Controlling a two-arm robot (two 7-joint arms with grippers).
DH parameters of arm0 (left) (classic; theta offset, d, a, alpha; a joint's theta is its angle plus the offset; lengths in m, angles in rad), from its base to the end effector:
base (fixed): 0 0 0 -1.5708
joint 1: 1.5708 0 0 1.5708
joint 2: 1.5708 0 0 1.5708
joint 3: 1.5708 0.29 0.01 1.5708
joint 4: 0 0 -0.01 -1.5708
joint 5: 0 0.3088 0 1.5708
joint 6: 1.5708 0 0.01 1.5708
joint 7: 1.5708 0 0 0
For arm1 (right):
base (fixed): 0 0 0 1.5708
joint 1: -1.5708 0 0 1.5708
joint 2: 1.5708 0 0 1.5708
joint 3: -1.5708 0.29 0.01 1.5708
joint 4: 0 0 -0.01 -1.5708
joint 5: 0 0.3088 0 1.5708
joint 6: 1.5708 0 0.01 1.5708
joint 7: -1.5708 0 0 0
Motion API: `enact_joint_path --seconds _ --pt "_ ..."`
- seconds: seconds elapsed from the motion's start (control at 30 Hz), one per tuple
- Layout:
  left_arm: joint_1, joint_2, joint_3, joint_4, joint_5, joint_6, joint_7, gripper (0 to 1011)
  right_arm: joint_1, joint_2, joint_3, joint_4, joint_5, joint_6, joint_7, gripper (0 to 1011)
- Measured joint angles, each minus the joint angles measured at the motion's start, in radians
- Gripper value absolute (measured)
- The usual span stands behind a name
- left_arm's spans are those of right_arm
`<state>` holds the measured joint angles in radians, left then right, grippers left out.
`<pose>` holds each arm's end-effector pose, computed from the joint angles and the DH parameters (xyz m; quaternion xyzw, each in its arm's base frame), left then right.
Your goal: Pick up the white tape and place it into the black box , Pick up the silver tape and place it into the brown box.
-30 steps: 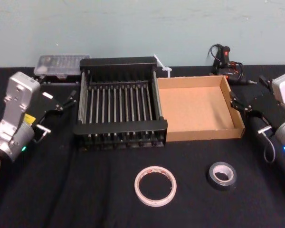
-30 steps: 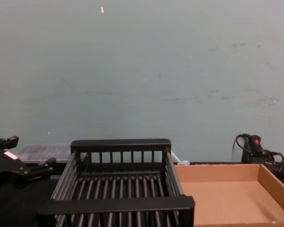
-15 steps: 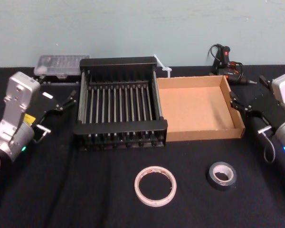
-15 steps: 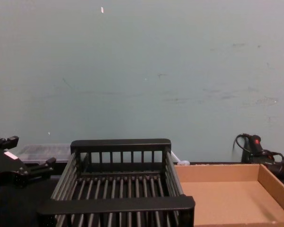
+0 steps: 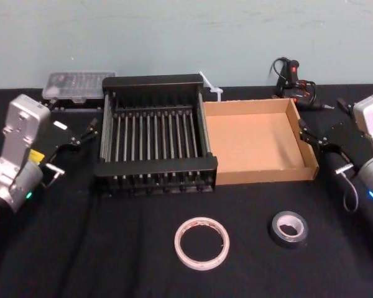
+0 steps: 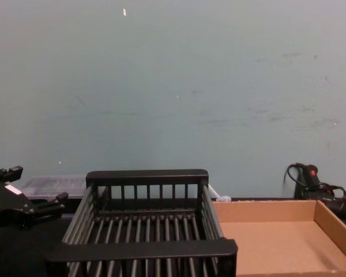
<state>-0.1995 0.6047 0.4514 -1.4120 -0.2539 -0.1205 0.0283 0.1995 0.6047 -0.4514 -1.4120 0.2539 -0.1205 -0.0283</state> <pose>0.3581 0.0827 -0.3023 0.1415 -0.1325 0.5799 0.7913 0.3581 -0.0827 -0.3023 -0.1415 -0.1325 -0.5799 0.7913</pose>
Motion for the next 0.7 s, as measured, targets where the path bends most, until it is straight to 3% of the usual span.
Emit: enact_joint_path --seconds 0.4,0.7 --pt "0.000 0.000 0.000 0.000 0.000 0.000 0.000 1001 -0.001 0.000 0.001 -0.001 0.000 0.000 0.000 1000" --pt "0.000 0.000 0.000 0.000 0.000 0.000 0.000 1001 -0.056 0.010 0.051 -0.062 0.038 0.027 0.035 1000"
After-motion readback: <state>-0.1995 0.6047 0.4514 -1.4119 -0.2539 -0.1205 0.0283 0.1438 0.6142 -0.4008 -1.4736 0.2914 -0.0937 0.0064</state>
